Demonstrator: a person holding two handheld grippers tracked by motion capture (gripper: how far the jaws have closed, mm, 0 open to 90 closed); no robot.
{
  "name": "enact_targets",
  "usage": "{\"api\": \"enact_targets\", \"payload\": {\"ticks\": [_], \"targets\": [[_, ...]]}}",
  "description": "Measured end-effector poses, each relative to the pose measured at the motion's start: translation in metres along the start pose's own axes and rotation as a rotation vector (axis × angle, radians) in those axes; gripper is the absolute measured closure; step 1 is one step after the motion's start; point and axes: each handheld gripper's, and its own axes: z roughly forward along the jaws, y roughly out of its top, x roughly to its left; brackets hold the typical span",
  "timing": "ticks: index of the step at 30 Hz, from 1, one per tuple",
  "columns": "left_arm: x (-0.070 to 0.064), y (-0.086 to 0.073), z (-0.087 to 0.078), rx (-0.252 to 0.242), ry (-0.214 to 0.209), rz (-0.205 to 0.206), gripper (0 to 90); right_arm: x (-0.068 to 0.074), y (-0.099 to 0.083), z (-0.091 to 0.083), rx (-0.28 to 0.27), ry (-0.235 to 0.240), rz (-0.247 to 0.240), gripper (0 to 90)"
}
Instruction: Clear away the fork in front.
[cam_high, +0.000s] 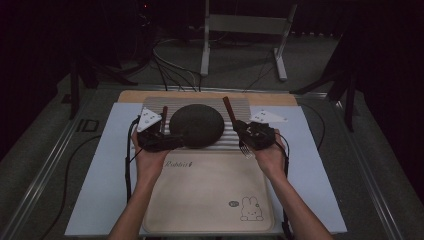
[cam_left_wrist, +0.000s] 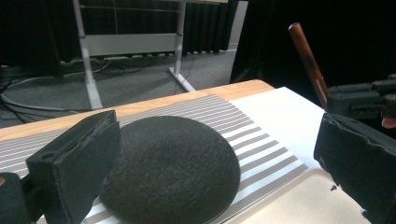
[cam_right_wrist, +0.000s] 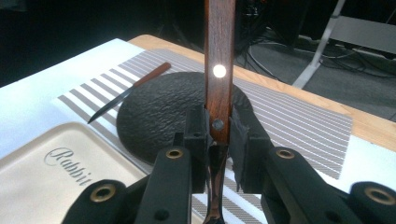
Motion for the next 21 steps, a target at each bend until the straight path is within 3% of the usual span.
{"api": "enact_targets", "payload": {"ticks": [14,21], "targets": [[-0.015,0.012,0.025,0.019,-0.077,-0.045,8.7,0.027,-0.008,0.003,-0.027,0.060,-0.021,77.6],[-0.022,0.012,0.033,0.024,-0.100,-0.066,17.7,0.038,-0.008,0.007,-0.040,0.080,-0.024,77.6]]}}
